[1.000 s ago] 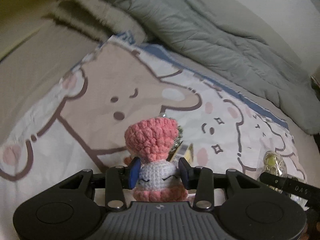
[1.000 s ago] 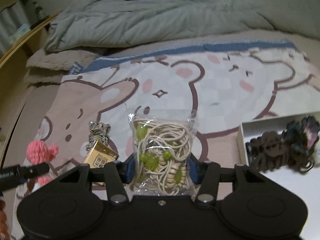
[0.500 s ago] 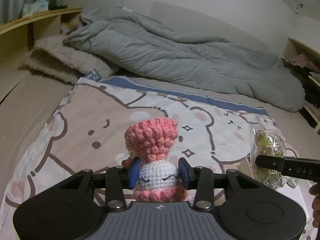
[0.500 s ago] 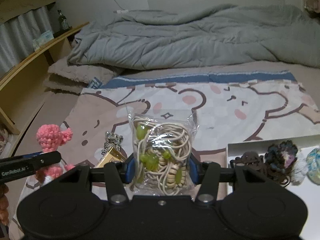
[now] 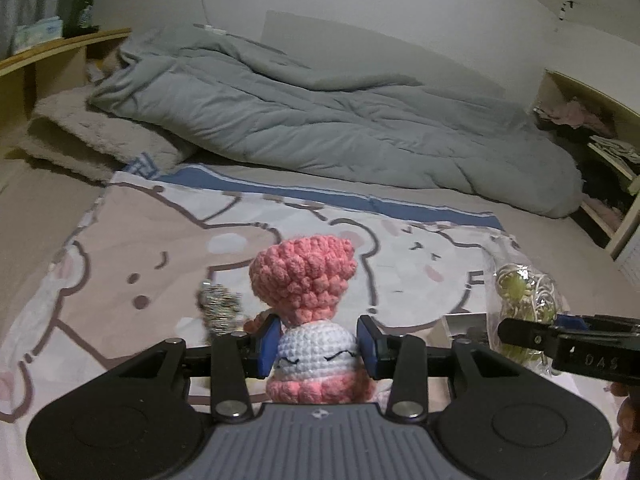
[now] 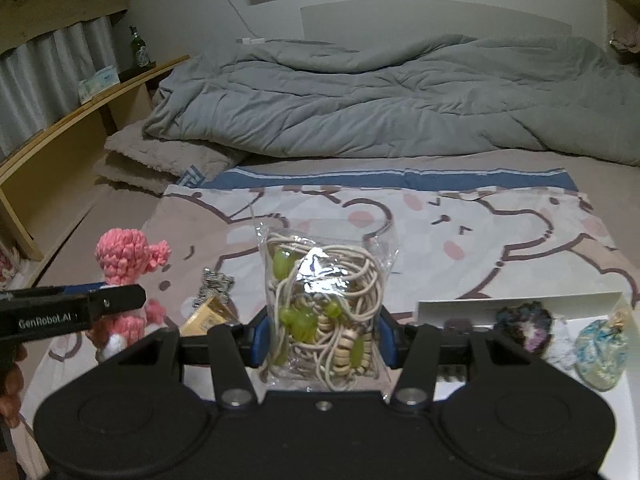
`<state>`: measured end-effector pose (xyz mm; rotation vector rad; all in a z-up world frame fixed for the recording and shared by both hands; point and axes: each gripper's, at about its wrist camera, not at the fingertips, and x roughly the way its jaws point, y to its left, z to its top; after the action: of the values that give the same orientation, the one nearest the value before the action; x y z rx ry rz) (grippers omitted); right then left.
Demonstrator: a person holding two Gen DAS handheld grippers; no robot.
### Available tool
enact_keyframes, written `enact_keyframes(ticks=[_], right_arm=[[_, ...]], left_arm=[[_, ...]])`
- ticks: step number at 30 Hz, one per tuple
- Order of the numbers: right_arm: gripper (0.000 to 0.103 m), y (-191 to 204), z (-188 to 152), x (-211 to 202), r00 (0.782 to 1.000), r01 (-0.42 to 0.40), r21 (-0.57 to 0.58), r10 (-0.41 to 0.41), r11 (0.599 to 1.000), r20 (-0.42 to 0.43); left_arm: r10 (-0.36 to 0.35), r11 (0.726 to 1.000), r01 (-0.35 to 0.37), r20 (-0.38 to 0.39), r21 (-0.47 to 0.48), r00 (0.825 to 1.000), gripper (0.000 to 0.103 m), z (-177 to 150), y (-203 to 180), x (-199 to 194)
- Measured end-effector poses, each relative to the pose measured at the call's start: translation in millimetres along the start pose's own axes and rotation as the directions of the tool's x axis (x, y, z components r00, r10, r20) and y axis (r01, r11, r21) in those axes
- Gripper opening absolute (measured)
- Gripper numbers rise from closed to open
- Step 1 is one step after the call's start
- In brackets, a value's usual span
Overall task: Organize objects
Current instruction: 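Lift and carry the doll and hair-tie bag with both tools over the white box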
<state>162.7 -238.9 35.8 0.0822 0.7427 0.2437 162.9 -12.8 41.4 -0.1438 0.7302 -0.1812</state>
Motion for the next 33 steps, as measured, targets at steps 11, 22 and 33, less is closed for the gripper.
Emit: enact_keyframes(ticks=[11,22,33], right_arm=[[0.053,-69.5,-12.3,-29.1,0.995,0.098,0.028,-0.098,0.995,0.013],[0.053,-138.9,-28.4,-54.5,0.98,0.198,0.095,-0.2,0.976,0.014],[0.053,-194.2,-49.2,-63.6,0.959,0.282,0.121,-0.281,0.952,-0.027]], left_arm=[[-0.098,0.994,0.099,-0.021,0.048,0.995,0.043,-4.7,-66.7,18.7],[-0.2,0.976,0.204,-0.062,0.075,0.978,0.043,-14.5,-129.7,39.2],[-0.308,0.946,0.317,-0.123,0.065,0.943,0.043,-31.4,-184.4,66.0]])
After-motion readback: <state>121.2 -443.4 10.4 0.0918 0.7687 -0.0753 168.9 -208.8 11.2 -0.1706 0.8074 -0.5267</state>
